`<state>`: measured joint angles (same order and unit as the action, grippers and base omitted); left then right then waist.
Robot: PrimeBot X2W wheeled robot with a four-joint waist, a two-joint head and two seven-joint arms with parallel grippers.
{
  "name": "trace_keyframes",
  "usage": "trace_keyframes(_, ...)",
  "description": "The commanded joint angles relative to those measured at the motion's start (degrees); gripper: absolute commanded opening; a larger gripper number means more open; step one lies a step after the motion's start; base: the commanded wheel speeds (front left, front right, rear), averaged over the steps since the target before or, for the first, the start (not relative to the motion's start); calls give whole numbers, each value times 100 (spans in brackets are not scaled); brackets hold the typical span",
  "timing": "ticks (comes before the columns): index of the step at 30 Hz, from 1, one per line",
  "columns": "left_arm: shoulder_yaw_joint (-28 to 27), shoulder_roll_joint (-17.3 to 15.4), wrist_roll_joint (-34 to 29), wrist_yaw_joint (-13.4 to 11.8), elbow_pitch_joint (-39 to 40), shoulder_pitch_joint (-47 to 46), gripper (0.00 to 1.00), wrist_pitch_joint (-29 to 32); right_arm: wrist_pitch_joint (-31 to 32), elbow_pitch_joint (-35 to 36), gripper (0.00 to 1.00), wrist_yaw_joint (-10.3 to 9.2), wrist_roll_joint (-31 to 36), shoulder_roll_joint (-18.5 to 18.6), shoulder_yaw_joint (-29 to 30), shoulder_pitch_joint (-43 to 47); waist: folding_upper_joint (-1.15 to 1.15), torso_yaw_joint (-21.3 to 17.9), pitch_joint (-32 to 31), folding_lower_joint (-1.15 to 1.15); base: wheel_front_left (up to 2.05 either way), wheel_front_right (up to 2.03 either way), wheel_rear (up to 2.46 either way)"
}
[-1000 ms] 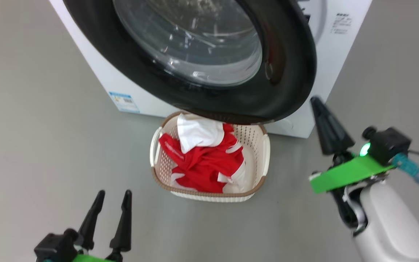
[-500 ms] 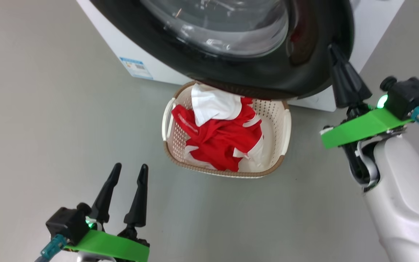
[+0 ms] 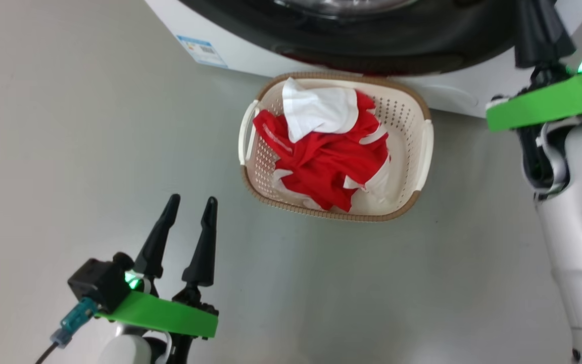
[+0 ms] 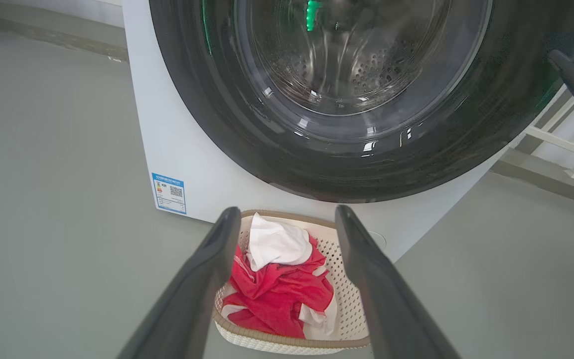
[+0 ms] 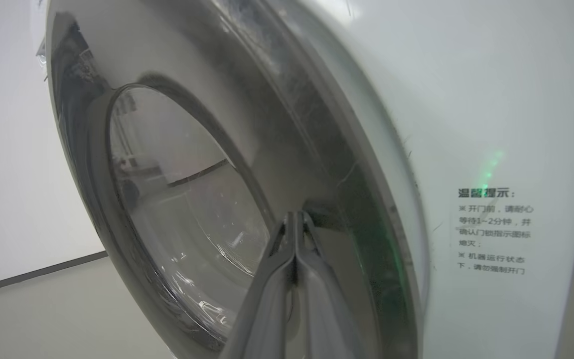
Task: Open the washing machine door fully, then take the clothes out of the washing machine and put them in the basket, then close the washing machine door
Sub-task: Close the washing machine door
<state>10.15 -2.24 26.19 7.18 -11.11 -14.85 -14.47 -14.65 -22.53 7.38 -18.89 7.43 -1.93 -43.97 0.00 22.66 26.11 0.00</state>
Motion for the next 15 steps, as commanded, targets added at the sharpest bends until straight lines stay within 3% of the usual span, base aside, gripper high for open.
trace_keyframes(1, -146, -91, 42, 31, 130, -119, 100, -52, -35, 93, 0, 11, 109, -49, 8, -209, 0, 94, 149, 0, 0, 0, 0)
trace_keyframes(15, -101, -86, 93, 31, 154, -242, 100, -52, -35, 107, 0, 11, 211, -253, 503, -662, 0, 60, 283, 0, 0, 0, 0)
